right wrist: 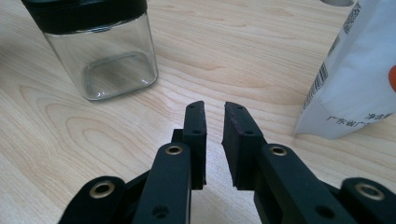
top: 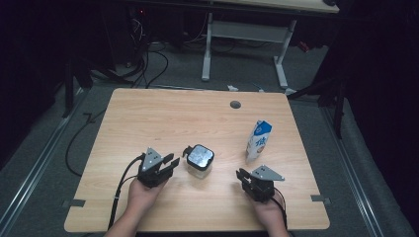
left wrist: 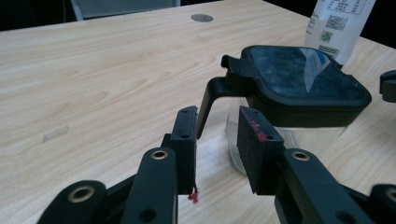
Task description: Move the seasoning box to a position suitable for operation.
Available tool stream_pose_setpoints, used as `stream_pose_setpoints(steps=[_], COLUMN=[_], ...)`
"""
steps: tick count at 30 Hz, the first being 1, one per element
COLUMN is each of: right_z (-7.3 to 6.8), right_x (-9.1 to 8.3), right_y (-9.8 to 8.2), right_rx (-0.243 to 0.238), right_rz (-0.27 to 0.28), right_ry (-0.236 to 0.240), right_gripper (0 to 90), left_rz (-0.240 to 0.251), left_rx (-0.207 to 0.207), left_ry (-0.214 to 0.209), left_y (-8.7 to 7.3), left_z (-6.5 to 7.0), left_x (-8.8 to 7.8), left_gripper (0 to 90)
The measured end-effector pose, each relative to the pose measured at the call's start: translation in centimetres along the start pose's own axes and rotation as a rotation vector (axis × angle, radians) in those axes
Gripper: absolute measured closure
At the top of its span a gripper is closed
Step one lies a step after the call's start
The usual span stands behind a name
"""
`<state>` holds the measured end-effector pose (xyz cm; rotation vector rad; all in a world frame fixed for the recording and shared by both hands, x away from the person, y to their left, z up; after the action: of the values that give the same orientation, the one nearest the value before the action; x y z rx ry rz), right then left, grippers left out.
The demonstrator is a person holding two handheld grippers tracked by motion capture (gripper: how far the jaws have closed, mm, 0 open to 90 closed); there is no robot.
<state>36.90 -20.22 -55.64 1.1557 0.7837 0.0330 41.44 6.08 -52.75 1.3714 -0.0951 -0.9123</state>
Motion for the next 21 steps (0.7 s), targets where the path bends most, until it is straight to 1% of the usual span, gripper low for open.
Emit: stream_pose_setpoints(steps=[1,5,6,9,15,18,21], right_z=[0.0,0.0,0.0,0.0,0.0,-0.1,-0.2], right_x=[0.0,0.0,0.0,-0.2,0.0,0.0,0.1], right_y=[0.0,0.0,0.0,0.1,0.0,-0.1,-0.1], right_rx=[0.001,0.005,0.003,0.001,0.002,-0.001,-0.002], right_rz=[0.002,0.004,0.005,0.009,0.007,0.007,0.006], right_ry=[0.002,0.007,0.006,0.006,0.017,0.019,0.022], right_gripper=[79.7,79.7,79.7,79.7,79.6,79.6,79.6], left_rz=[0.000,0.017,0.011,0.004,0.006,0.010,0.023], left_rx=[0.003,-0.011,-0.015,-0.015,-0.015,-0.012,0.007], left_ry=[0.004,-0.003,-0.009,-0.007,-0.003,-0.003,0.008], left_y=[0.2,1.1,1.2,1.5,2.0,2.1,2.4], left_z=[0.1,0.2,0.3,0.3,0.3,0.3,0.3], left_x=[0.1,0.4,0.5,0.9,1.3,1.3,1.3], left_gripper=[70.4,74.6,76.5,80.4,85.8,86.8,87.1])
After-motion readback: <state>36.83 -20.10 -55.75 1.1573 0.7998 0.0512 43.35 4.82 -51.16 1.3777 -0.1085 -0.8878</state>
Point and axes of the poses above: each handheld gripper's, and its own axes: x roughly forward along the jaws, y roughly out of its top, z roughly to its right, the point moved 8 cm from there along x, roughly forward along the jaws, and after that the axes turned 12 degrees about -x, right-handed, at the moved point
